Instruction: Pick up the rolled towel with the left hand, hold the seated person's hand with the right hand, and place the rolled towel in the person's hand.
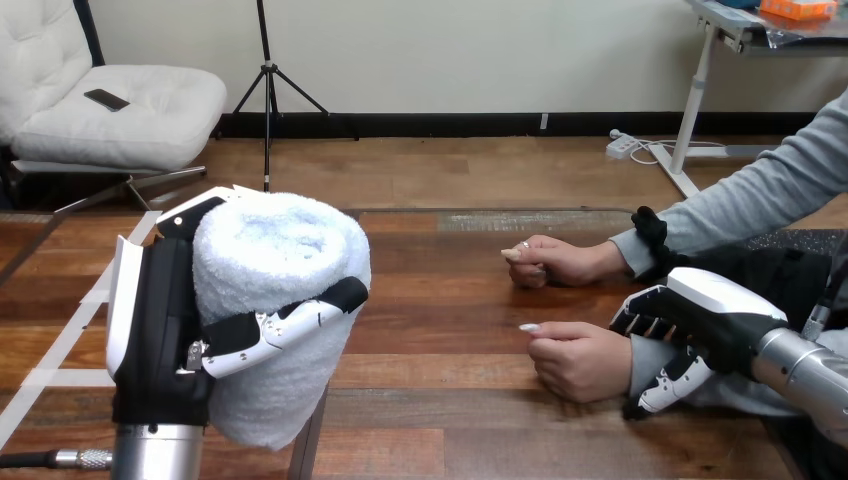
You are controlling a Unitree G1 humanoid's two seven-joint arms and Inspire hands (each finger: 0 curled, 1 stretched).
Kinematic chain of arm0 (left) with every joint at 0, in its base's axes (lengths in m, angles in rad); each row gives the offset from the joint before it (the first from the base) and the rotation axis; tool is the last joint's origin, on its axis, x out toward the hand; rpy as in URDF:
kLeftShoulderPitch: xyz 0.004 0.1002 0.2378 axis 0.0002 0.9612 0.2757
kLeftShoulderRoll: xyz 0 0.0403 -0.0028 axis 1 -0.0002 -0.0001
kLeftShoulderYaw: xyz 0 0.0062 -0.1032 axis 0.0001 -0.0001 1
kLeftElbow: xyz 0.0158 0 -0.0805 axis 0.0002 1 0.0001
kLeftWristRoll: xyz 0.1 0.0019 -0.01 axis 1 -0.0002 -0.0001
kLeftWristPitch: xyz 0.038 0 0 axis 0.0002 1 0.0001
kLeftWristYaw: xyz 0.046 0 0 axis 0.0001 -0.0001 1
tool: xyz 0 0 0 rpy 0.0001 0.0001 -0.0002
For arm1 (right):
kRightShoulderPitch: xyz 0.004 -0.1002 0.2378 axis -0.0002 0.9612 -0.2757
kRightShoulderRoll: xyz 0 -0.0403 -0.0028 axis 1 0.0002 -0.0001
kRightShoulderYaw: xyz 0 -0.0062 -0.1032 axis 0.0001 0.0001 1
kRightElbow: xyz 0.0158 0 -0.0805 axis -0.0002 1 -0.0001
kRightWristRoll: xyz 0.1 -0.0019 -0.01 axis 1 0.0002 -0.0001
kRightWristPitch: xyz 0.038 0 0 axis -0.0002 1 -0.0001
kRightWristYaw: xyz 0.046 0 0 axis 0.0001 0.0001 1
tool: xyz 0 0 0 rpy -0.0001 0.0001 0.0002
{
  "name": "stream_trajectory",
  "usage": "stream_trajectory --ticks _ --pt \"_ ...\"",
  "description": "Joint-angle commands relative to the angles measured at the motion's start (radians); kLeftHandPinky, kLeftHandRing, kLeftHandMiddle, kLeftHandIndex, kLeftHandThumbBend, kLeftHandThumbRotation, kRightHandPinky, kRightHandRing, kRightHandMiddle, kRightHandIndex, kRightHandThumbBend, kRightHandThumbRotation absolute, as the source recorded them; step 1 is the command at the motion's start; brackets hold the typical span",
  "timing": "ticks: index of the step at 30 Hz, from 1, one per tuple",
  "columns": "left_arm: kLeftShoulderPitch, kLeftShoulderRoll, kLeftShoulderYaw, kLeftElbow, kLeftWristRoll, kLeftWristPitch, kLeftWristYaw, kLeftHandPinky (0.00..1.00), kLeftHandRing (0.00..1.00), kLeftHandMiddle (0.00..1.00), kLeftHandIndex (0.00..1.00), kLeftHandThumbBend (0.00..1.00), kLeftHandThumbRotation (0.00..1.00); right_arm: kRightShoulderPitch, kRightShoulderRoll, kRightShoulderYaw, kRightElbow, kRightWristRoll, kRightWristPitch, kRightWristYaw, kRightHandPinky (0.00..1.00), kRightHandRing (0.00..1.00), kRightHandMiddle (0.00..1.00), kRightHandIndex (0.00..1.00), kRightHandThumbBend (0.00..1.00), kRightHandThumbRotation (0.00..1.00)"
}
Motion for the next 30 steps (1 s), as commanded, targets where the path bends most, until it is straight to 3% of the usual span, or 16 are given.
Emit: stream_trajectory --ticks 1,9,16,30 --pt "-0.060 0.003 0.018 -0.011 -0.011 -0.035 0.004 0.25 0.29 0.36 0.39 0.61 0.00 -0.032 0.002 0.030 0.018 -0.018 0.012 0.003 0.50 0.54 0.59 0.58 0.94 0.00" --pt "-0.060 0.004 0.020 -0.010 -0.015 -0.041 0.003 0.25 0.29 0.36 0.39 0.61 0.00 -0.038 0.006 0.051 0.025 -0.031 0.024 -0.002 0.47 0.51 0.56 0.56 0.93 0.00" --pt "-0.056 0.004 0.022 -0.014 -0.012 -0.036 0.005 0.25 0.30 0.36 0.39 0.61 0.00 -0.042 0.007 0.062 0.035 -0.035 0.004 -0.006 0.43 0.48 0.53 0.53 0.93 0.00" --pt "-0.049 0.002 0.020 -0.016 -0.022 -0.029 0.000 0.25 0.30 0.36 0.39 0.61 0.00 -0.051 0.009 0.083 0.058 -0.052 -0.009 -0.033 0.28 0.33 0.41 0.45 0.89 0.00"
